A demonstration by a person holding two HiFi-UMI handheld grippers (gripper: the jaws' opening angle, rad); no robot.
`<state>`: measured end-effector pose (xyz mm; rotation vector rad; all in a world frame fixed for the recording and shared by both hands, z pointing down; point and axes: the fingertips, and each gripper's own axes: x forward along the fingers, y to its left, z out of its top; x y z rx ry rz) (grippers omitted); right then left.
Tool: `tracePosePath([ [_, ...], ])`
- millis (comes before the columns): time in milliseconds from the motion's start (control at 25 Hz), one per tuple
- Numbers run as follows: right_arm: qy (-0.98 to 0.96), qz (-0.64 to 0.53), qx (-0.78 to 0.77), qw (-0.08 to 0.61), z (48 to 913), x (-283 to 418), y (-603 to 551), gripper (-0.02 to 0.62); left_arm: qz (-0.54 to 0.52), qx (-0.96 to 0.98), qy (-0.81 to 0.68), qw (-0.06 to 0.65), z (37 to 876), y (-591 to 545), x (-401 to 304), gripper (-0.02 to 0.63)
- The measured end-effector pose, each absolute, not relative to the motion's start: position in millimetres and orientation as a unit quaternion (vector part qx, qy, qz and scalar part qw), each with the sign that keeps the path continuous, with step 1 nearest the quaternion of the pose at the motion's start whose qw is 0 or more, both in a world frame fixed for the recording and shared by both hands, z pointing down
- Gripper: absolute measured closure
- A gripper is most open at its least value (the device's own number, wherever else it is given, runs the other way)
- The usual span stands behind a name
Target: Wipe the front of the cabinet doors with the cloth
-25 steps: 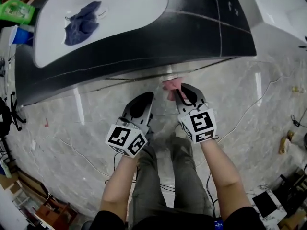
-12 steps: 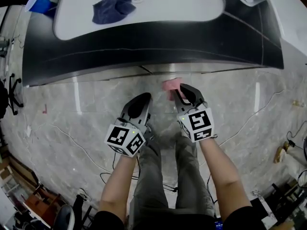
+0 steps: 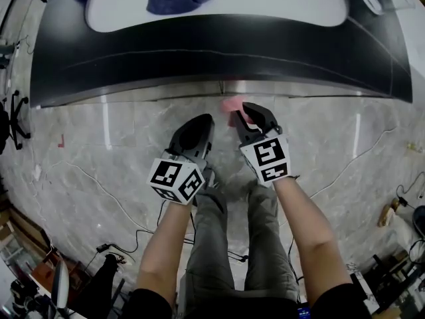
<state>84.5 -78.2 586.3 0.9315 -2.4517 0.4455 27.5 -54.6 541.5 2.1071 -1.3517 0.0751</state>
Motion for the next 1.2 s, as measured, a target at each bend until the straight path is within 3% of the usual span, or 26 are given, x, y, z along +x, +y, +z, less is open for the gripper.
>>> tracePosePath([
  [440,-0.891,0.165,0.348,0.241,590,91,-99,0.540,0.041,0.804,-0.505,0.312,549,-61,43,0.595],
  [1200,-0.860,0.166,0.418,0.240,590,251,-119,0.541,0.055,0.832,-0.451,0.319,552,-73,178,0.597],
])
